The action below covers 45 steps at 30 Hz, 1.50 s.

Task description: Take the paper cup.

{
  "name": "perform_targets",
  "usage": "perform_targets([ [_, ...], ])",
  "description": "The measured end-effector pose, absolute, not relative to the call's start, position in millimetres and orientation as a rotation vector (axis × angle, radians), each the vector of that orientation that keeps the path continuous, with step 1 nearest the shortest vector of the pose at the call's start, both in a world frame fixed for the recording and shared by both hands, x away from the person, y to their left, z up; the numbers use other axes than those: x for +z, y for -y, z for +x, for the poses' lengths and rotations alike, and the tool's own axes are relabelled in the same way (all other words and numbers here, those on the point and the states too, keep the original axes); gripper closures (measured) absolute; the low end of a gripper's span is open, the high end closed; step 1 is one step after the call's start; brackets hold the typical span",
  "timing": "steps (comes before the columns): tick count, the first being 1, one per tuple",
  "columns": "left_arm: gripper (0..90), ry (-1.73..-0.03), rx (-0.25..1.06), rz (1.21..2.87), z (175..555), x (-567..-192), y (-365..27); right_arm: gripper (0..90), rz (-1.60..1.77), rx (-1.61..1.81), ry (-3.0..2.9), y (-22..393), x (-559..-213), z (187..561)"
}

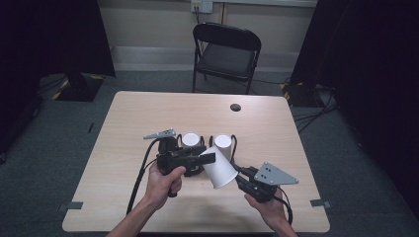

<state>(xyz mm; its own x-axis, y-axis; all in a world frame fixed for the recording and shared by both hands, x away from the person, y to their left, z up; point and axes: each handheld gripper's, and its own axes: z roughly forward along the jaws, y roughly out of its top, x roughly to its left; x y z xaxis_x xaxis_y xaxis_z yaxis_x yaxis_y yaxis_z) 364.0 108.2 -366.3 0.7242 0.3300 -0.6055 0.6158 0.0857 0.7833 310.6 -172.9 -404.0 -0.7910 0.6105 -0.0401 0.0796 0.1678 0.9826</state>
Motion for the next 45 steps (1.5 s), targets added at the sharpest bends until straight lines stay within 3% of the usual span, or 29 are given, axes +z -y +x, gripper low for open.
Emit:
perform_targets([
  [19, 26.6, -0.818, -0.067, 1.538, 364, -364, -116, 84.2, 0.714, 1.610, -2.161, 176, -404, 313],
  [25, 25.6, -0.764, 0.090, 1.646, 361, -364, -119, 84.2, 0.758, 1.566, -2.210, 177, -407, 317],
  [45, 26.7, -0.663, 0.228, 1.808, 352, -390, -144, 84.2, 0.912, 1.480, -2.386, 177, -412, 329],
])
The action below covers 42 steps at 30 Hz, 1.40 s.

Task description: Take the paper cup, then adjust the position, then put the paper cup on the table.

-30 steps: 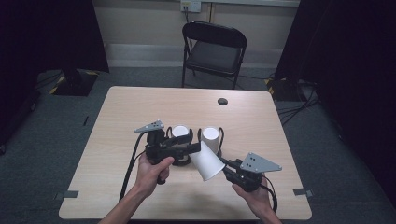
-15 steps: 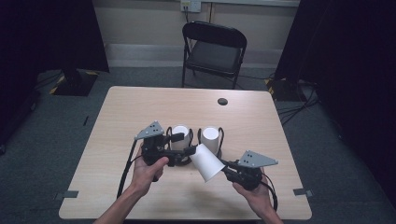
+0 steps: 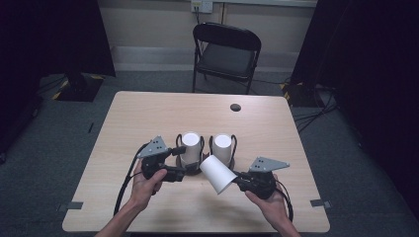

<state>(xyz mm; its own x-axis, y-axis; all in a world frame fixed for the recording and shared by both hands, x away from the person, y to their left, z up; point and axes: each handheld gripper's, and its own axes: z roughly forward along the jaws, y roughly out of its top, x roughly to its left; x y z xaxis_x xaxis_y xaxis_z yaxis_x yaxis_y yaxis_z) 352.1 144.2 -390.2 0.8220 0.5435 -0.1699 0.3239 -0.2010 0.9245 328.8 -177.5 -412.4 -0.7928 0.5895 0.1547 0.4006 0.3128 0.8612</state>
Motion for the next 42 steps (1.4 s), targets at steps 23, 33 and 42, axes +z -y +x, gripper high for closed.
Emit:
perform_targets([
  [23, 23.5, -0.610, 0.226, 1.946, 338, -404, -141, 84.1, 0.938, 1.343, -2.683, 165, -416, 344],
  [33, 19.3, -0.511, 0.267, 2.051, 327, -403, -124, 84.1, 0.927, 1.330, -2.774, 159, -417, 351],
  [42, 16.1, -0.449, 0.287, 2.104, 321, -409, -115, 84.2, 0.908, 1.261, -2.876, 151, -419, 355],
])
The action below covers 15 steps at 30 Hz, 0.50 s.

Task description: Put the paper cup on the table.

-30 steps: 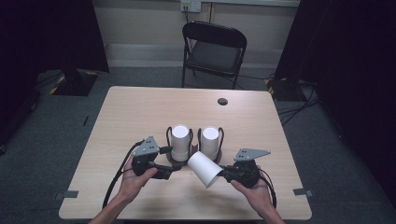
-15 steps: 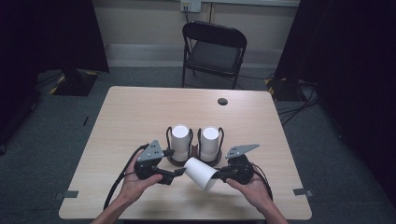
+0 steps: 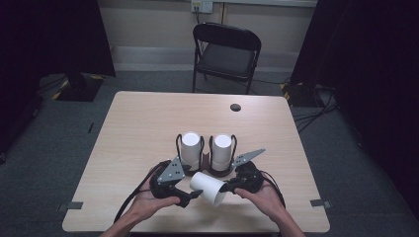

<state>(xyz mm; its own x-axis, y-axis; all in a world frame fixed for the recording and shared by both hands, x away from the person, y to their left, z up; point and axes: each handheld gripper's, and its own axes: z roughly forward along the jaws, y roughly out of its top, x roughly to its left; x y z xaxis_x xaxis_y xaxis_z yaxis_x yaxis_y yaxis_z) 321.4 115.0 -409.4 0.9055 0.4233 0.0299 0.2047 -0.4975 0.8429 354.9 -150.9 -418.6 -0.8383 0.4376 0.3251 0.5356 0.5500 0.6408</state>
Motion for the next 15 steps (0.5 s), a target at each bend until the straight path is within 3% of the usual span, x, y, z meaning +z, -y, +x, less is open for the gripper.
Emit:
perform_targets([
  [15, 16.0, -0.294, 0.285, 2.189, 313, -418, -102, 84.4, -0.785, -1.074, 2.646, 146, -423, 360],
])
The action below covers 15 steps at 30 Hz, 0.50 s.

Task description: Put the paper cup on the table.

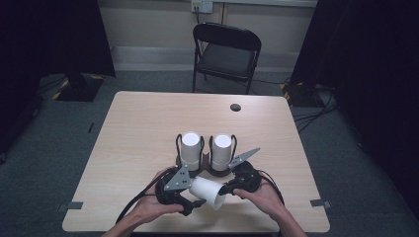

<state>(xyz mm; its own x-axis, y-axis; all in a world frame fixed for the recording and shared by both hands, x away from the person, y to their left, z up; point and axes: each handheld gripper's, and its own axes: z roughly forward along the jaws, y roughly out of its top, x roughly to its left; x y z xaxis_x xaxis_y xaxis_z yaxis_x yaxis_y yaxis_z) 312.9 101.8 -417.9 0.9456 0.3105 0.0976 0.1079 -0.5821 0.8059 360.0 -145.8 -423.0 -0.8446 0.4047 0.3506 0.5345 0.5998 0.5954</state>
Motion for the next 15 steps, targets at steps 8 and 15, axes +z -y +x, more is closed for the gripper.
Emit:
perform_targets([
  [8, 15.5, -0.227, 0.252, 2.225, 311, -423, -91, 85.5, -0.797, -1.054, 2.638, 144, -425, 361],
  [15, 15.1, -0.182, 0.247, 2.266, 310, -426, -84, 86.9, -0.795, -1.069, 2.619, 143, -424, 362],
])
